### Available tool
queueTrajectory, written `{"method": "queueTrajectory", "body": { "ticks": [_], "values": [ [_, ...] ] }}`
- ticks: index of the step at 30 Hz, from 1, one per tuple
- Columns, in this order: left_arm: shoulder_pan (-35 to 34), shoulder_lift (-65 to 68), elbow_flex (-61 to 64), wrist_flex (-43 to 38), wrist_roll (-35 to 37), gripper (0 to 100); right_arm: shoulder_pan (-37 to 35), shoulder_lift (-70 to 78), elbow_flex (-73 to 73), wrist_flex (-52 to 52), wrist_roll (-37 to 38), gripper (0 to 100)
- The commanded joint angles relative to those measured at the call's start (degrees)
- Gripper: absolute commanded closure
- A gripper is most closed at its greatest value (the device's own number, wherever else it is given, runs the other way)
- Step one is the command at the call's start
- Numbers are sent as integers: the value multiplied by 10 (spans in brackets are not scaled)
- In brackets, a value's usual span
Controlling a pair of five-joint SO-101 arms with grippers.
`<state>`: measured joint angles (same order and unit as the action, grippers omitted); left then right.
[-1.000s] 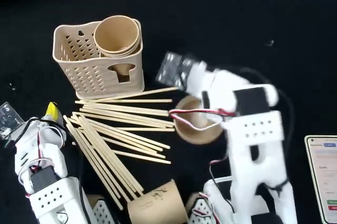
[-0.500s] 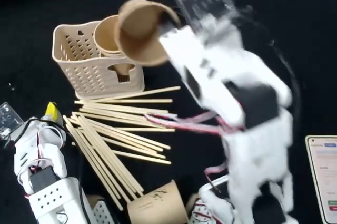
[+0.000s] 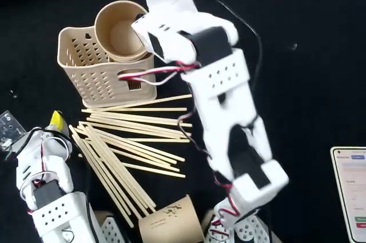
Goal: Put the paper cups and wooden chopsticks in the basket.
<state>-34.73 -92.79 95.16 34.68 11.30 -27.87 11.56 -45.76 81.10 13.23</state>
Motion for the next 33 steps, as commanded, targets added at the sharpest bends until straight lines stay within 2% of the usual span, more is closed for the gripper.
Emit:
{"method": "queueTrajectory", "body": {
  "ticks": [1,4,6,11,16,19,22,26,33],
  "values": [
    [3,-8,-20,-3,-4,766,2,50,-105,44,-1,936],
    [3,-8,-20,-3,-4,766,2,80,-183,84,-4,798],
    [3,-8,-20,-3,-4,766,2,84,-241,113,-4,746],
    [3,-8,-20,-3,-4,766,4,84,-356,204,-2,788],
    [3,-8,-20,-3,-4,766,50,39,-284,202,-2,802],
    [3,-8,-20,-3,-4,766,73,-42,-148,202,-2,804],
    [3,-8,-20,-3,-4,766,87,-158,58,200,21,802],
    [3,-8,-20,-3,-4,766,88,-316,356,182,180,801],
    [4,-8,-20,-3,-3,766,85,-615,815,68,463,801]
  ]
}}
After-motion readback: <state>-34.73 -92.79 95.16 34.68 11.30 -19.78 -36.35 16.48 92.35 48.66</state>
